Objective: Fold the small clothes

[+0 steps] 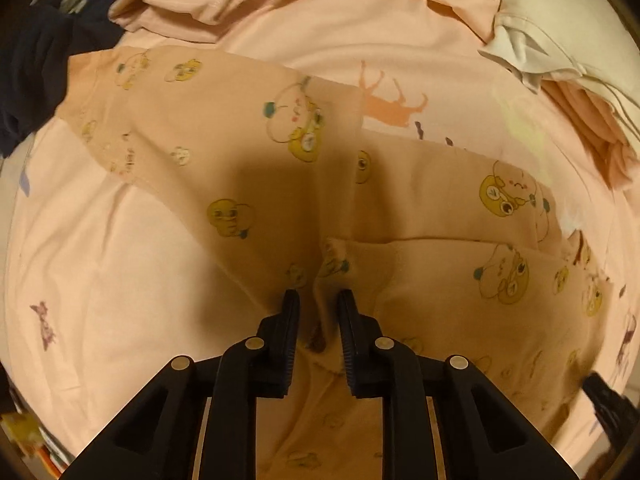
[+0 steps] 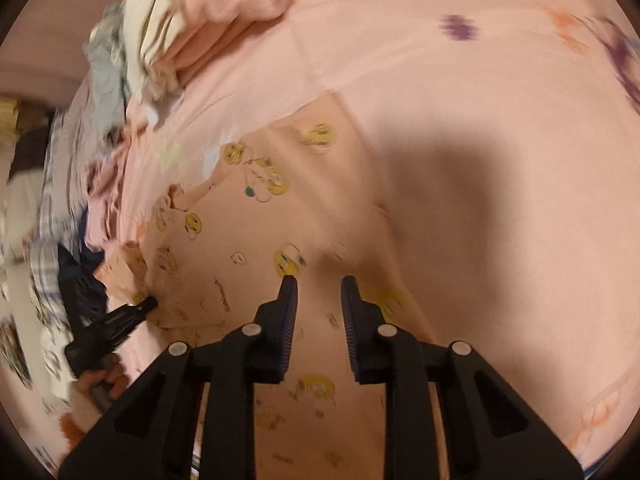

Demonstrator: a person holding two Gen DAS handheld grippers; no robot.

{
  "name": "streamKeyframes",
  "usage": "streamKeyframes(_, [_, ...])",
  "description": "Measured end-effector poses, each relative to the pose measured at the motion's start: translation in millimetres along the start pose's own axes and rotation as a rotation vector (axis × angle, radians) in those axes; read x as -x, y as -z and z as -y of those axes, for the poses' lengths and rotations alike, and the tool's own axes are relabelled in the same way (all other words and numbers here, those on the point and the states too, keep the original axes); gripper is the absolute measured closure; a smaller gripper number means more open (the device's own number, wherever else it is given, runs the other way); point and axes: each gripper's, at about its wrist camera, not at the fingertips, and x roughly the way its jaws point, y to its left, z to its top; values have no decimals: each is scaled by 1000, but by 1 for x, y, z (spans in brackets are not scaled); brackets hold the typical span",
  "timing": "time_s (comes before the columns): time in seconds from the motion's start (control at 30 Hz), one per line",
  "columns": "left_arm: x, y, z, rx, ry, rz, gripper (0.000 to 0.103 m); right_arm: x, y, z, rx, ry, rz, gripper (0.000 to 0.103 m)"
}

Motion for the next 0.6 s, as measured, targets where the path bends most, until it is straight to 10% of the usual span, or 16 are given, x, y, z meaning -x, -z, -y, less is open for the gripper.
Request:
streamKeyframes(0.13, [1,8,-21,17,-109,2,82,-24,10,14,-99,54,-26,91])
streamKeyframes(0.33, [20,9,-109,262,132,4,75,-14,26,26,-157,21,-76,88])
streamKeyframes(0.4, [20,4,-148,378,221,19,57,-11,32,20,-128,78,-98,82])
streamKeyframes(0.6, [8,-22,-225,535,284,80,55,-4,59,0,-136,71,-83,82])
